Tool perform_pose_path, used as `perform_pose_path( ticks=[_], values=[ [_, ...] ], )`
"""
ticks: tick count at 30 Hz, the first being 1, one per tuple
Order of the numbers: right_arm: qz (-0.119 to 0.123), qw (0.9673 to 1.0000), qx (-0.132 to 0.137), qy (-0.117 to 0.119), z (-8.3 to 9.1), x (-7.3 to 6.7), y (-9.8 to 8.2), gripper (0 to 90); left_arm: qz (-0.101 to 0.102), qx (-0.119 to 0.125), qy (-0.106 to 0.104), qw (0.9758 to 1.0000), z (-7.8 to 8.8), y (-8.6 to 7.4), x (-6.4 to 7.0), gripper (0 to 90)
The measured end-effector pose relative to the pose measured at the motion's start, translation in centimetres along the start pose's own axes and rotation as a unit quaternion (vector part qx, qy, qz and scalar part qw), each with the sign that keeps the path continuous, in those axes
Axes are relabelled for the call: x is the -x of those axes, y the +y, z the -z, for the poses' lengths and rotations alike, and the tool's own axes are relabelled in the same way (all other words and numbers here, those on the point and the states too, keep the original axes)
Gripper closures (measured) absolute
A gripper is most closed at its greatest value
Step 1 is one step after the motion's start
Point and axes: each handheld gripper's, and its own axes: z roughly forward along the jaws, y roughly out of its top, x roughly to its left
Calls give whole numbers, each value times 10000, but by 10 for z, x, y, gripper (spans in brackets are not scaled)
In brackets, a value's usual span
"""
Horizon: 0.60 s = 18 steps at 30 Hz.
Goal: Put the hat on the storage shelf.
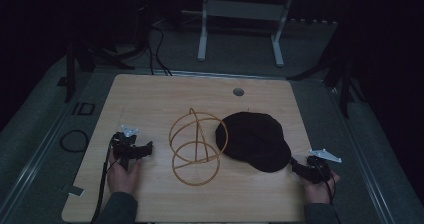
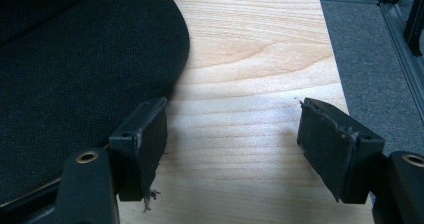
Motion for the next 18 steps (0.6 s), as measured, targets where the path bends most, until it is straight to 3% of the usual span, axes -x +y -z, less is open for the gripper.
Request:
perform_pose_path(
  ticks=[18],
  values=[
    [1, 10000, -9, -17, 0, 0, 0, 264, 1, 0, 1, 10000, 0, 0, 0, 126]
  ],
)
